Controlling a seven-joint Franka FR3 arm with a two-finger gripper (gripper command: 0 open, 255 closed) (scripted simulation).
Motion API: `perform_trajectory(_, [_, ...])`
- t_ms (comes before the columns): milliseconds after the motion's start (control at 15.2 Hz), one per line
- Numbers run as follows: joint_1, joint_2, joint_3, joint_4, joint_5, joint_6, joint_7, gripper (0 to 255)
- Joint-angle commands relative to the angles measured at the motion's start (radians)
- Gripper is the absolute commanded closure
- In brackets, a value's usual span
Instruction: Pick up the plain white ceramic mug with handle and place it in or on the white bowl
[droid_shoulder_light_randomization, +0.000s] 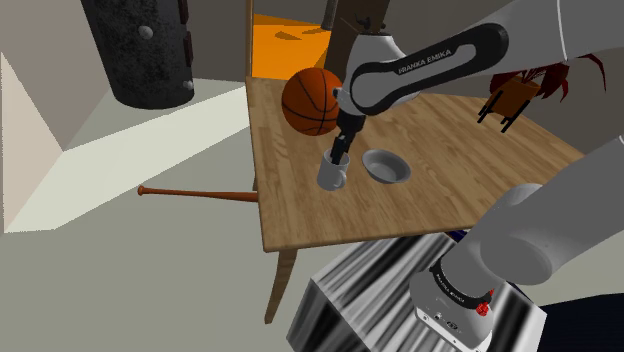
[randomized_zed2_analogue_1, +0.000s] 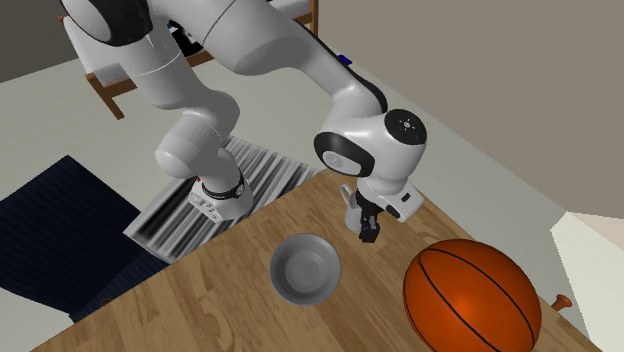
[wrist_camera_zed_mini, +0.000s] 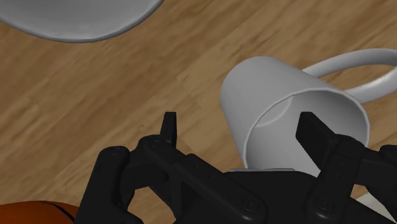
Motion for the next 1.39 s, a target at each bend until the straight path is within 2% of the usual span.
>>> perform_trajectory(0, [0.001,0.006,0.001,-0.006,0.000,0.012,0.001,0])
perform_trajectory(396, [0.001,0.006,0.001,-0.005,0.000,0.012,0.001,0])
perform_trajectory(462, [0.001,0.006,0.001,-0.005,0.000,0.012,0.001,255])
perform_trajectory(1056, [0.001,0.006,0.001,-0.006,0.000,0.012,0.001,255])
perform_trajectory(1320, [0.000,-0.029,0.001,0.020,-0.001,-0.048,0.002,255])
